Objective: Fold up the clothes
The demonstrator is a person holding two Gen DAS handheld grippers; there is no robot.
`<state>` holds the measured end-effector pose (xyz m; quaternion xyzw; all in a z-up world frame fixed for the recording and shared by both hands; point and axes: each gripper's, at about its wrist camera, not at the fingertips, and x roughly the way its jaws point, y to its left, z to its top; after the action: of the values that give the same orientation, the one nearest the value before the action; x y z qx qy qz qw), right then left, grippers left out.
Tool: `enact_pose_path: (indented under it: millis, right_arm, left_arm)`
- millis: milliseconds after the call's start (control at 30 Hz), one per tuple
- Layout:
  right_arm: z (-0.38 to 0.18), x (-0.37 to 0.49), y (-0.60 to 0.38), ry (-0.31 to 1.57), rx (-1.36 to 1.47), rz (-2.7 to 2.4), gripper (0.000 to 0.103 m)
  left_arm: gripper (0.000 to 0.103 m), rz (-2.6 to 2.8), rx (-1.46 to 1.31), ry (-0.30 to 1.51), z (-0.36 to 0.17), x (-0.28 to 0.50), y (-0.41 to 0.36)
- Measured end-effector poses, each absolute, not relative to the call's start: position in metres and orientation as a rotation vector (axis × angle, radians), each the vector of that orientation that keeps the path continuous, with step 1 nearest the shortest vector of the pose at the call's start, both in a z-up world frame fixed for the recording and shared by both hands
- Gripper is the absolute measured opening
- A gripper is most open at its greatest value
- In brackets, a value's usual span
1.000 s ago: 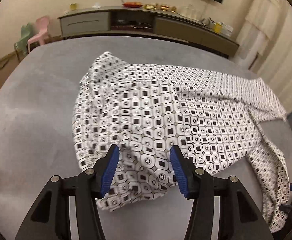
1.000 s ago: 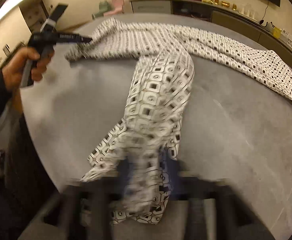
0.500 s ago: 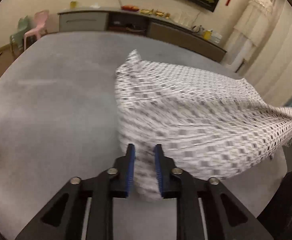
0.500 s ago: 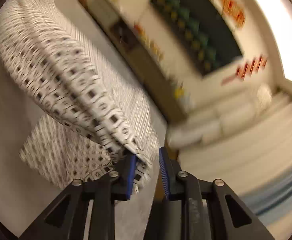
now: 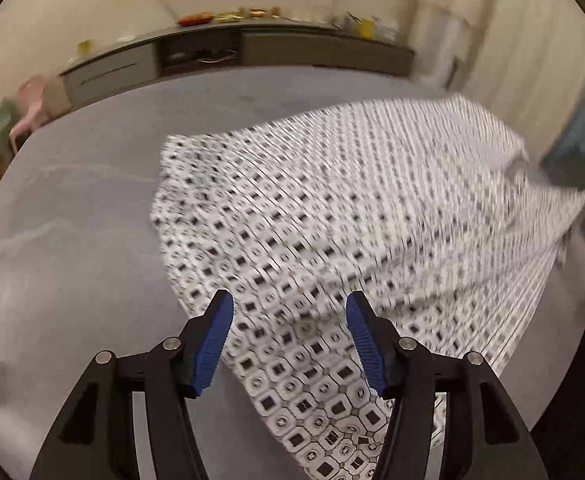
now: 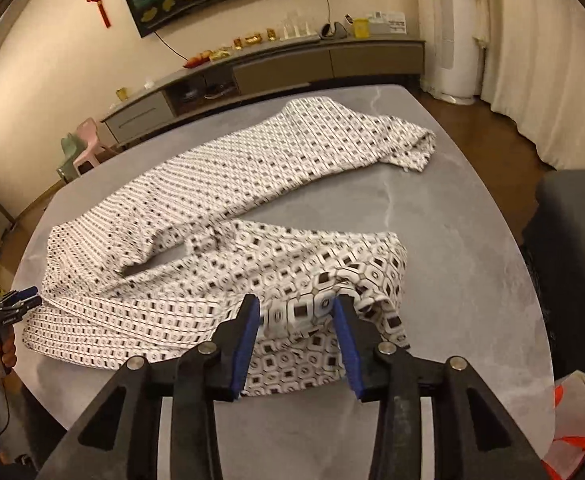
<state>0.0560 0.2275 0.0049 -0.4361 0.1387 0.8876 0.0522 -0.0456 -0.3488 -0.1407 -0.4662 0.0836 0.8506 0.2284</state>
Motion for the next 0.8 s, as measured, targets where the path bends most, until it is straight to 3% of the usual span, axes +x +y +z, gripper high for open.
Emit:
enact_pose_path:
  millis: [167,200,233,267,433,600,700,767,800]
  right_arm:
    - [-0.018,0.056,0.239,0.511,-1.416,2.613,0.042]
    - [-0.017,0.056,0.24,0.505,-1.421,2.609,0.042]
    - [-0.018,0.055,0.239,0.5,-1.428,2.61,0.042]
    - [-0.021,0.053,0.239,0.495,-1.446,2.605,0.045]
    - [-0.037,0.04,0.233,0.476,-1.527,2.577,0.051]
    - [-0.045,0.037,0.217,0.459,-1.553,2.599,0.055]
    - [-0.056,0.029,0.206,0.502,-1.59,2.613,0.056]
    - [-0.059,0.021,0.198,0.403,-1.61,2.612,0.055]
    - [-0.061,0.016,0.194,0.351,-1.619,2.609,0.05]
  left_arm:
    - [0.059,2.353,-1.263,0.372,-0.162,-0.047,-0.336]
    - [0.052,2.341,-1.256,0.369,-0.164,-0.049,-0.337]
    - [0.015,2.329,-1.251,0.373,-0.166,-0.05,-0.337]
    - [0.003,2.324,-1.251,0.393,-0.168,-0.05,-0.335]
    - [0.0,2.463,-1.251,0.593,-0.169,-0.08,-0.34]
    - [0.0,2.675,-1.13,0.268,-0.101,-0.118,-0.39]
    - [0.0,2.655,-1.096,0.264,-0.094,-0.099,-0.392]
    - [0.0,2.642,-1.074,0.261,-0.089,-0.087,-0.393]
    - [0.0,2.636,-1.062,0.26,-0.086,-0.081,-0.394]
